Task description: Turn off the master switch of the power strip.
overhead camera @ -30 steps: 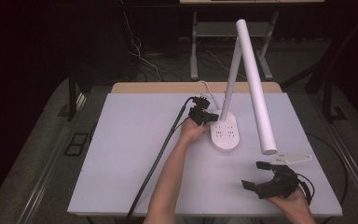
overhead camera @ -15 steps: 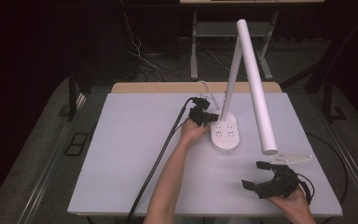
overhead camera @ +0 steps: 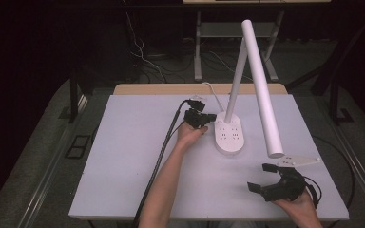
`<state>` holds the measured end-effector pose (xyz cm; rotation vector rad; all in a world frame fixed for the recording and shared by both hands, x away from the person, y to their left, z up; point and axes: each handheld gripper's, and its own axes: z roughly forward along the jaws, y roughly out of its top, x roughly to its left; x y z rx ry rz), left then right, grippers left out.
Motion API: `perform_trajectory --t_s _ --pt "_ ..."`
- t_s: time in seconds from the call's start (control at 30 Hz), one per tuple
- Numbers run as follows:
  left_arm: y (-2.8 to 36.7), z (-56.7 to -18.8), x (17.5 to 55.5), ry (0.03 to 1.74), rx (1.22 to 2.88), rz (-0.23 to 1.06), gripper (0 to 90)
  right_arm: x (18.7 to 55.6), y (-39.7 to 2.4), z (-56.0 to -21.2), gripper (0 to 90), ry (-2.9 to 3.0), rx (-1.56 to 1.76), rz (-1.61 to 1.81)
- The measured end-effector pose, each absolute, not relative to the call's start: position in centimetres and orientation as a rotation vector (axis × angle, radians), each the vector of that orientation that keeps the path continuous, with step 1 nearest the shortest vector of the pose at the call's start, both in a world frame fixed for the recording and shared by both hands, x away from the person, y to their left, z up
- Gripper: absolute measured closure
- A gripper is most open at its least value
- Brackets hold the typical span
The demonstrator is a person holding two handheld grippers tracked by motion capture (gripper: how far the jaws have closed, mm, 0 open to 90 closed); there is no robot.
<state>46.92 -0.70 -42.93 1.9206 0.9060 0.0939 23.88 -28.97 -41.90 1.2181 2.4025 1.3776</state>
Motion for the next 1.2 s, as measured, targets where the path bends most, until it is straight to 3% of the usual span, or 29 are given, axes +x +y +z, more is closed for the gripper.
perform_trajectory --t_s 0.37,0.6,0.63,0.67,0.7,0.77,0.9,1.2 --pt "1.1 -40.5 46.3 0.887 1.882 0.115 89.8 24.0 -29.1 -42.0 0.3 2.401 1.227 1.372" --pt "2.5 -38.8 45.4 0.867 1.871 0.102 71.6 24.0 -29.1 -42.0 0.3 2.403 1.228 1.374" --pt "2.7 -38.7 45.3 0.867 1.868 0.1 63.0 24.0 -29.1 -42.0 0.3 2.404 1.229 1.373" --pt "2.9 -38.5 45.1 0.884 1.866 0.101 63.0 24.0 -29.1 -42.0 0.3 2.404 1.229 1.373" --pt "3.1 -38.3 45.0 0.891 1.865 0.094 50.5 24.0 -29.1 -42.0 0.3 2.402 1.226 1.373" --pt "3.6 -37.9 44.6 0.884 1.878 0.093 47.4 24.0 -29.1 -42.0 0.3 2.398 1.229 1.373" --pt "4.6 -37.5 43.8 0.854 1.887 0.078 26.5 24.0 -29.2 -42.0 0.3 2.395 1.236 1.378" --pt "7.7 -37.1 41.8 0.836 1.872 0.068 14.9 24.1 -29.1 -42.1 0.3 2.393 1.234 1.377"
